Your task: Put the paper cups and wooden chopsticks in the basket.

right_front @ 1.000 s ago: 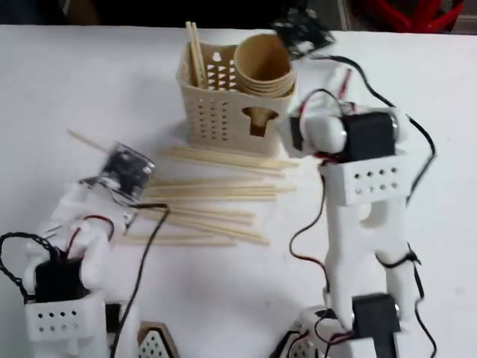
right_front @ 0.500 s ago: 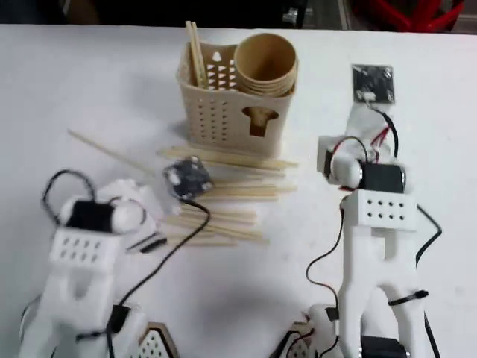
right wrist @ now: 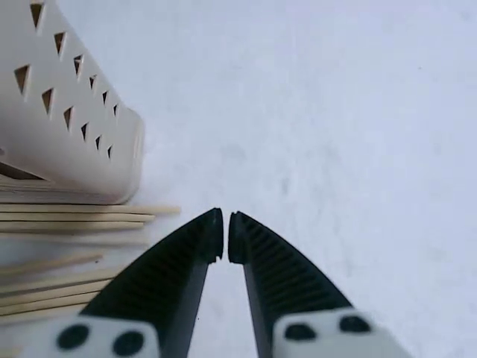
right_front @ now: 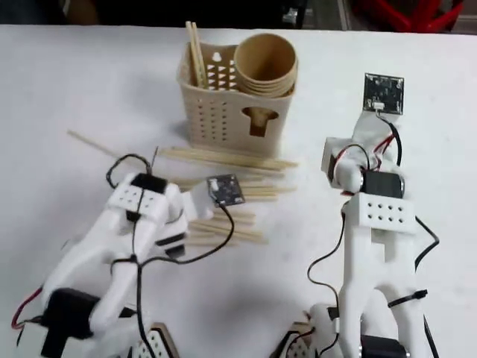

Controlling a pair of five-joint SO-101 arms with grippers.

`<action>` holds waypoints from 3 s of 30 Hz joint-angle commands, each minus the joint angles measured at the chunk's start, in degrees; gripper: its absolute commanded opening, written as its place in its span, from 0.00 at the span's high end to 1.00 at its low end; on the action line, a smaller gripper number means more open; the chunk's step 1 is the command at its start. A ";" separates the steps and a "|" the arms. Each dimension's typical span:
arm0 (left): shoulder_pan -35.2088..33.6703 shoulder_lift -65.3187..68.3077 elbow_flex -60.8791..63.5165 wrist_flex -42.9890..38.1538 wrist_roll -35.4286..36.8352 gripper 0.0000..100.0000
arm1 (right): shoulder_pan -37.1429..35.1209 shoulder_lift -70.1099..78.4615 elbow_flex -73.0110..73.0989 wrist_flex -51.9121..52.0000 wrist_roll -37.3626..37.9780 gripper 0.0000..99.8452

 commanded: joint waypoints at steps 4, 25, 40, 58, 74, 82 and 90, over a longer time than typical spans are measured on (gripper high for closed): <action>0.66 7.34 -5.54 -2.29 -0.35 0.82 | 0.57 -1.89 -0.35 -0.92 -0.44 0.97; 1.27 10.42 -11.69 11.08 -0.35 0.98 | 1.89 -1.89 -0.26 -1.10 -0.35 0.97; 1.27 -22.29 -13.54 24.97 -0.09 0.98 | 1.89 -1.89 -0.26 -1.10 -0.44 0.97; 1.71 -26.95 -46.86 15.21 24.79 0.98 | 1.89 -1.89 -0.26 -1.01 -0.44 0.97; 1.71 -18.51 -48.35 -26.11 41.32 0.98 | 1.80 -1.80 -0.18 -1.10 -0.44 0.97; 1.71 -8.84 -48.35 -39.56 47.91 0.98 | 1.45 -1.80 2.20 -4.44 -0.44 0.97; 1.71 0.75 -48.35 -45.80 48.35 0.98 | 1.45 -1.80 2.20 -4.44 -0.44 0.97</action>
